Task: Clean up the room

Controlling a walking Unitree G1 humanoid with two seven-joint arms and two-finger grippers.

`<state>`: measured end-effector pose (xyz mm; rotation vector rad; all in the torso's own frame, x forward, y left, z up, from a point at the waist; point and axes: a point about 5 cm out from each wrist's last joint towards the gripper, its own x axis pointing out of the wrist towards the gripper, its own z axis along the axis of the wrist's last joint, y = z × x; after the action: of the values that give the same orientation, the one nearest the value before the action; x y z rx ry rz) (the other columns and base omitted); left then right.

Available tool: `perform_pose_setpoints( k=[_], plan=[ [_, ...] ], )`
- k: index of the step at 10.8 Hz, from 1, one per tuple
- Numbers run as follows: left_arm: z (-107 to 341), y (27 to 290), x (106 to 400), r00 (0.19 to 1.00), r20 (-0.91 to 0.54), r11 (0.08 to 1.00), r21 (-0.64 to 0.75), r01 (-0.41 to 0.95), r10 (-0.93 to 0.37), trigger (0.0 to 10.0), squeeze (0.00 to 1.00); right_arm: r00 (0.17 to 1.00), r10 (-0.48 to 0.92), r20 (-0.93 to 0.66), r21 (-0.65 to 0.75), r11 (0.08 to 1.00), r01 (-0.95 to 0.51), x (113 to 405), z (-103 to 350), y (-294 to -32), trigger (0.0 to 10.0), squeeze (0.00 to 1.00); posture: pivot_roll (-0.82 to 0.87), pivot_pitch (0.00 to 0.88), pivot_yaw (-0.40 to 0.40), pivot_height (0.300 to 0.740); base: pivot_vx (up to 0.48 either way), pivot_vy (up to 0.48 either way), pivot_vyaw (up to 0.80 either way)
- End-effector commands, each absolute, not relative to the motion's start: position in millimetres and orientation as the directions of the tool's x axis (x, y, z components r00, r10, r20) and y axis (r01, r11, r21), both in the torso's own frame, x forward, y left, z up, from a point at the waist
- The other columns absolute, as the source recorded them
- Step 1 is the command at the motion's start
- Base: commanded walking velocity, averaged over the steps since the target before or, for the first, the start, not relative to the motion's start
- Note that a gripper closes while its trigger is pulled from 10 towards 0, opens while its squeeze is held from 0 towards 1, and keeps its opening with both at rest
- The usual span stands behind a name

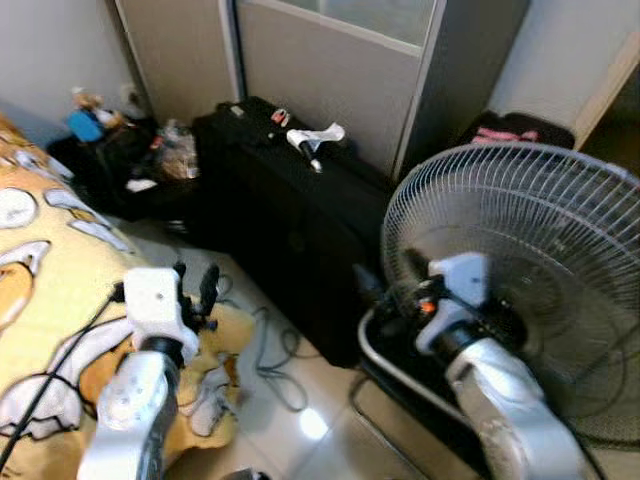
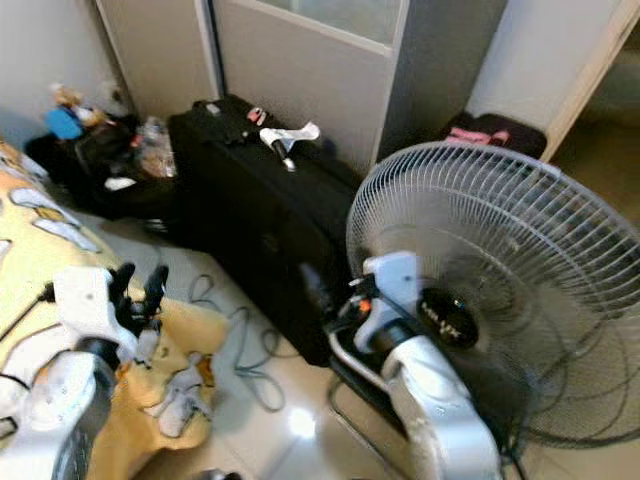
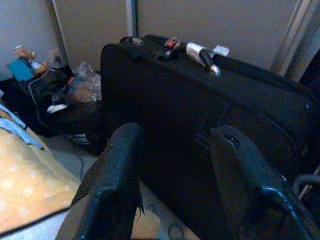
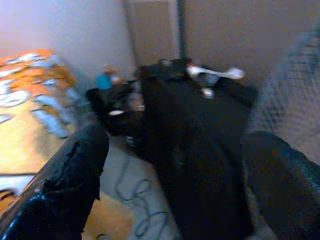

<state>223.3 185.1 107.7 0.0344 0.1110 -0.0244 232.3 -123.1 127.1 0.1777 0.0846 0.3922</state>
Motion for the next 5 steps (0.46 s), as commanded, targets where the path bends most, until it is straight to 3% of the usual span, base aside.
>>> perform_pose_setpoints(
  k=[1,2,3,5],
  plan=[
    [114.3,182.1,222.1,0.994,-0.096,0.997,0.062,0.052,-0.046,10.0,0.0,0.945,0.32,-0.072,0.218,0.929,-0.298,229.5,125.0,-136.0,10.0,1.0,-0.12,0.0,-0.024,0.74,0.0,0.0,0.0],
    [116.7,178.1,221.5,0.993,-0.104,0.995,0.075,0.07,-0.062,10.0,0.0,0.961,0.268,-0.072,0.197,0.948,-0.25,227.0,125.9,-146.1,10.0,1.0,-0.13,0.0,-0.019,0.74,0.0,0.0,0.0],
    [119.3,177.3,222.3,0.992,-0.106,0.994,0.079,0.072,-0.063,10.0,0.0,0.976,0.194,-0.102,0.185,0.967,-0.173,222.6,123.9,-157.1,10.0,1.0,-0.14,0.0,-0.006,0.74,0.0,0.0,0.8],
    [119.5,174.6,222.9,0.987,-0.123,0.988,0.102,0.113,-0.1,10.0,0.0,0.976,0.181,-0.118,0.172,0.972,-0.159,212.2,119.9,-158.6,10.0,1.0,-0.16,0.0,0.042,0.74,0.0,0.0,0.8]
  ],
)
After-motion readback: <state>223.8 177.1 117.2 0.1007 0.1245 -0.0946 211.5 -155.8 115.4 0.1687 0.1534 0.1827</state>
